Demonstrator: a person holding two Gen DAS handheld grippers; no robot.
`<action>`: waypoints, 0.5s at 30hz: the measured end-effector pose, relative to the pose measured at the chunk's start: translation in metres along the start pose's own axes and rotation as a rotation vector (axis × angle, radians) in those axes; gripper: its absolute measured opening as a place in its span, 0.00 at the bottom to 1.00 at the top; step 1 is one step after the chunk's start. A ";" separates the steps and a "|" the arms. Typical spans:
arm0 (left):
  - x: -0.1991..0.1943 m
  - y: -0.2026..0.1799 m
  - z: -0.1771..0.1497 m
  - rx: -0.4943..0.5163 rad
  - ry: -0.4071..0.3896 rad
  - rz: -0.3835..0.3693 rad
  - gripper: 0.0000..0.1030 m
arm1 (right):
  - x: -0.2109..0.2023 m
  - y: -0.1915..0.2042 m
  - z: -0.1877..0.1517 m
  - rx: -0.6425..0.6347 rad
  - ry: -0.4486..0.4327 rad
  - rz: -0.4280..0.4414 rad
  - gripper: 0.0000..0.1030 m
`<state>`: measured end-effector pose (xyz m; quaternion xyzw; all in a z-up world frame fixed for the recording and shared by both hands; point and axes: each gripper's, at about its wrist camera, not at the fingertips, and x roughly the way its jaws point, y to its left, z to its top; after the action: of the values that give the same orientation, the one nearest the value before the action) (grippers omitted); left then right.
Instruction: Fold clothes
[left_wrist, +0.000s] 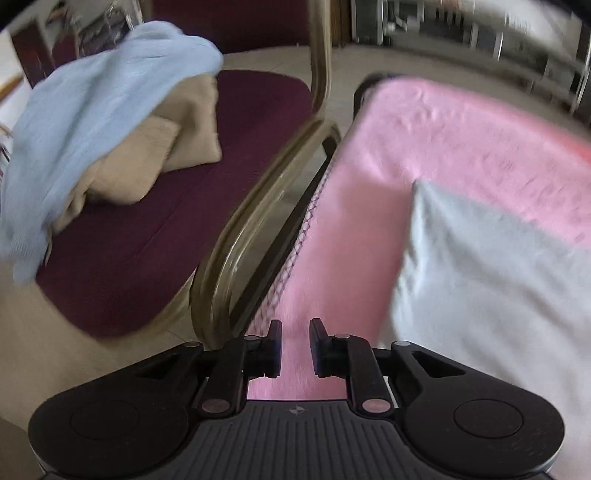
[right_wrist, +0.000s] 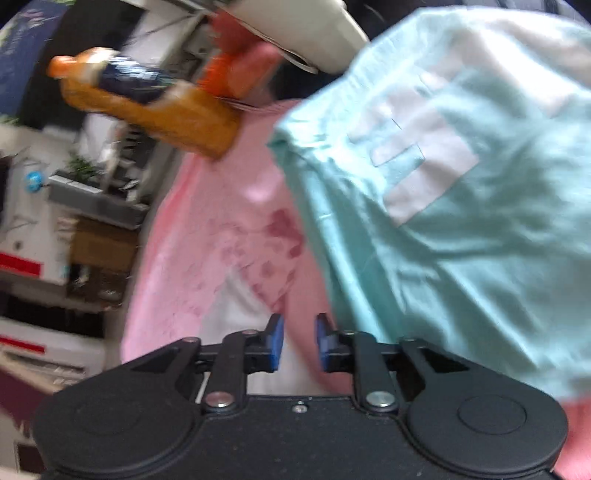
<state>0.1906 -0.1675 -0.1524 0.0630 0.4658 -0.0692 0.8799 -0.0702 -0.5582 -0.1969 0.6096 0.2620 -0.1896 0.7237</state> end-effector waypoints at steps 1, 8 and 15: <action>-0.009 0.003 -0.006 -0.005 -0.012 -0.046 0.15 | -0.008 0.000 -0.005 -0.010 -0.003 0.007 0.22; -0.027 -0.029 -0.027 0.110 -0.044 -0.246 0.16 | -0.041 0.004 -0.039 -0.092 -0.001 0.018 0.28; -0.013 -0.064 -0.044 0.248 -0.010 -0.229 0.18 | 0.010 0.029 -0.061 -0.251 0.119 -0.033 0.22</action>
<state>0.1365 -0.2221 -0.1689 0.1172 0.4536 -0.2260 0.8541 -0.0540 -0.4928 -0.1881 0.5200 0.3362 -0.1306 0.7743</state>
